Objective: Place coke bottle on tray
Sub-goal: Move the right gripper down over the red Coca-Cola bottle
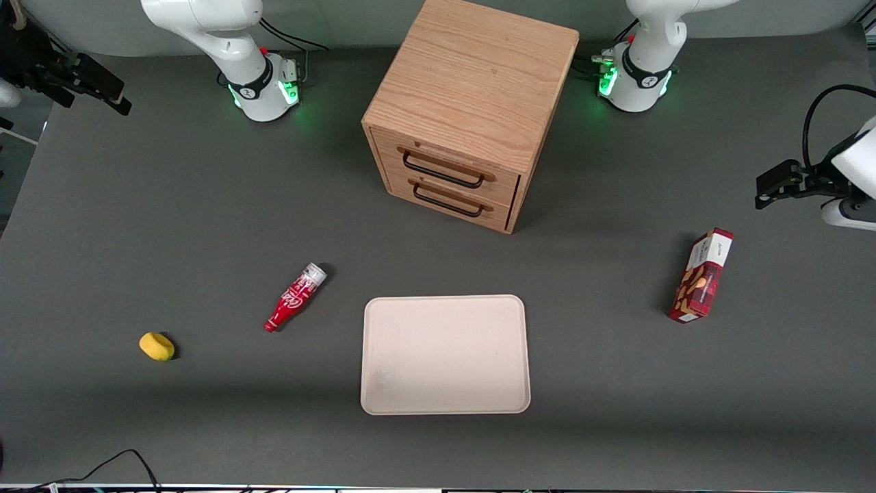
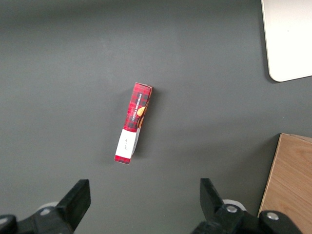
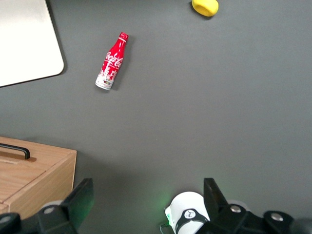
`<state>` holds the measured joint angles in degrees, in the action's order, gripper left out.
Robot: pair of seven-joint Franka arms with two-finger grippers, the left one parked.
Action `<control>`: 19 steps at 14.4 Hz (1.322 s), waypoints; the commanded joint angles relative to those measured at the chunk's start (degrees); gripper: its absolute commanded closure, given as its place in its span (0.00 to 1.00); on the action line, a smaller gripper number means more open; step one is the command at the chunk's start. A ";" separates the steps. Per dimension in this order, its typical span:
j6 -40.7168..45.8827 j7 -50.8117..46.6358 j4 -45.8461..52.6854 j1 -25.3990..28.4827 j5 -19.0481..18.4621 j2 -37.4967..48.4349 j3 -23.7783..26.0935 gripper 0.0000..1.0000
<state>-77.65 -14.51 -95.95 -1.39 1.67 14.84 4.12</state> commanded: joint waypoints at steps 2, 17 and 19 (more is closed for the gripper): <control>0.74 0.62 3.13 0.43 1.23 -2.71 -1.13 0.00; -8.27 -32.47 11.31 1.22 3.78 -27.72 8.25 0.00; -14.86 -39.17 9.21 1.39 2.99 -33.01 10.02 0.00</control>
<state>-88.97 -46.23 -88.43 -0.48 4.54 -11.81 12.34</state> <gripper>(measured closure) 0.000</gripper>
